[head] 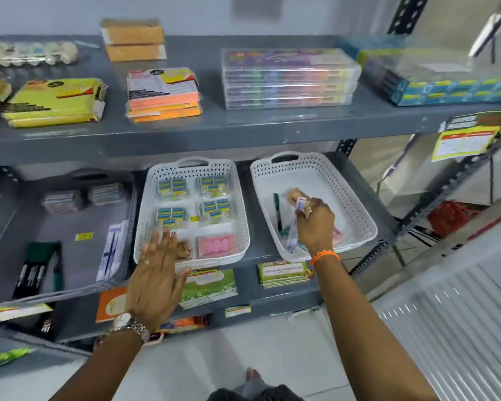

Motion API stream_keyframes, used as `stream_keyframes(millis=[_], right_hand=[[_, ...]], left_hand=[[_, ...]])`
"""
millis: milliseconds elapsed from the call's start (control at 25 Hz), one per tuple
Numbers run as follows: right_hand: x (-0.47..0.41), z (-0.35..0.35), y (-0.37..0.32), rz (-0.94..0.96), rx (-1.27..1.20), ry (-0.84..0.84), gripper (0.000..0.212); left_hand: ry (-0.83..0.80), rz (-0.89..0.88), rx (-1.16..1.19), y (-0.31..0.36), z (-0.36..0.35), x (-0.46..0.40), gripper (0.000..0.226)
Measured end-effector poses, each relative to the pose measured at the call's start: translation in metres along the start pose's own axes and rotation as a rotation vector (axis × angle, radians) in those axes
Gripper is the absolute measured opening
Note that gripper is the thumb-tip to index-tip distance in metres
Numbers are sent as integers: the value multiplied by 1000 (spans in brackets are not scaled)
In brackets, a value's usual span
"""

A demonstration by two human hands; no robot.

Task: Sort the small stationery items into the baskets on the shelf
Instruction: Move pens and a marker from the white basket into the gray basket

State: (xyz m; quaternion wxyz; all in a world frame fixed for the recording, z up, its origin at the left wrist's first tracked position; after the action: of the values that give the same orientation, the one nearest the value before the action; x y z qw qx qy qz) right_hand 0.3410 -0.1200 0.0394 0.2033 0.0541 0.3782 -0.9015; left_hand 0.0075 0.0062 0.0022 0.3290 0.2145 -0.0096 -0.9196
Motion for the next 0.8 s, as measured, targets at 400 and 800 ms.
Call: stream_keyframes(millis=[400, 800], right_hand=[[-27, -35, 19, -210, 61, -172, 28], [-29, -27, 19, -493, -373, -127, 16]], left_hand=[[72, 127, -70, -3, -18, 4, 30], [168, 43, -59, -3, -18, 3, 24]])
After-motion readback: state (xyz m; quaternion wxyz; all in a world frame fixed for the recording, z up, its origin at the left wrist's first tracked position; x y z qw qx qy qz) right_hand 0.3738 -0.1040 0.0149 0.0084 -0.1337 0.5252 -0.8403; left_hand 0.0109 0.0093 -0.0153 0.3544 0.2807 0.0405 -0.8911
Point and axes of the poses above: each hand's wrist, its own x-axis away from the middle knuckle, its own z-axis out of the back of the hand, y = z × x, the point moved 1 cm from there along -x, towards the middle knuckle, and after that the axes turned 10 degrees about y, right-handed, at the moved point
